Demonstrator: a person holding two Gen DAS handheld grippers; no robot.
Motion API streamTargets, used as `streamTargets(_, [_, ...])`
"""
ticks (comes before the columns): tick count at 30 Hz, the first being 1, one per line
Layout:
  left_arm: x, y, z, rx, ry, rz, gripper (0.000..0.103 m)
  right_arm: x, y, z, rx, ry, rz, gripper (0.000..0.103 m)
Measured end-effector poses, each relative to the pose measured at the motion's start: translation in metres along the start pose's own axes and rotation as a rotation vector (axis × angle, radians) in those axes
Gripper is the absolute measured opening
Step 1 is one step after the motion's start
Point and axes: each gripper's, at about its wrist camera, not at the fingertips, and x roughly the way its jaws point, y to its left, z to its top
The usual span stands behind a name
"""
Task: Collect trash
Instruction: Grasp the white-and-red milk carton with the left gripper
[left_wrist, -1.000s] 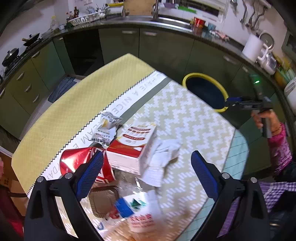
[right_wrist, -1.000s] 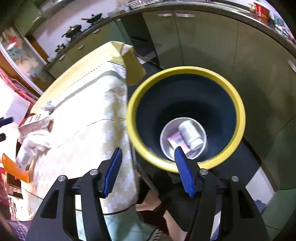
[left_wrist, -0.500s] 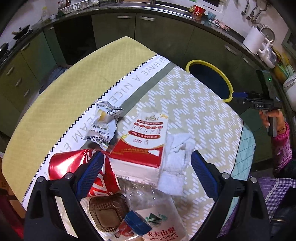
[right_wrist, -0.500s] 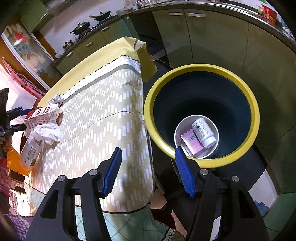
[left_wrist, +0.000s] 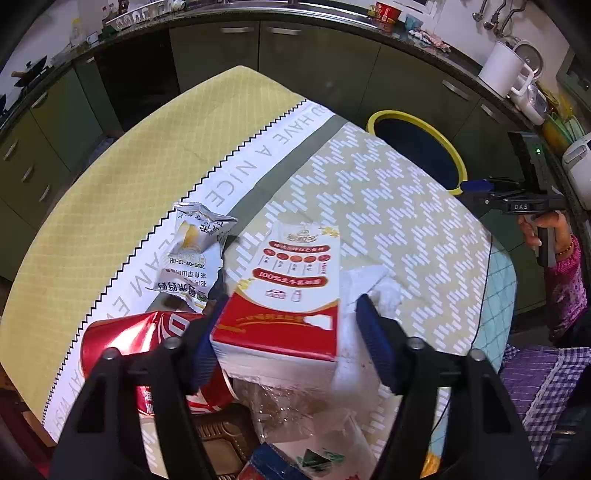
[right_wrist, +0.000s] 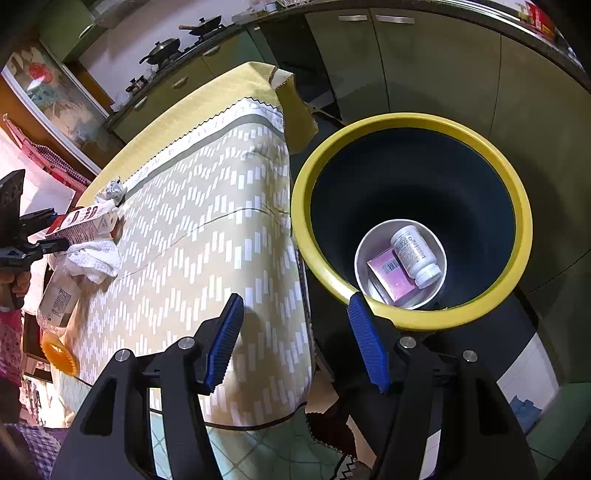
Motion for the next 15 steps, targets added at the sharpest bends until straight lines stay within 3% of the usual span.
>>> streamTargets(2, [0.003, 0.002, 0.000, -0.006, 0.009, 0.000, 0.051, 0.001, 0.000, -0.001, 0.002, 0.002, 0.002, 0.059])
streamTargets(6, [0.003, -0.002, 0.000, 0.004, 0.010, 0.026, 0.051, -0.001, -0.001, -0.001, 0.007, -0.004, 0.006, 0.059])
streamTargets(15, [-0.038, -0.025, 0.018, 0.043, -0.080, 0.062, 0.050, -0.016, -0.001, -0.002, 0.000, -0.043, 0.023, 0.059])
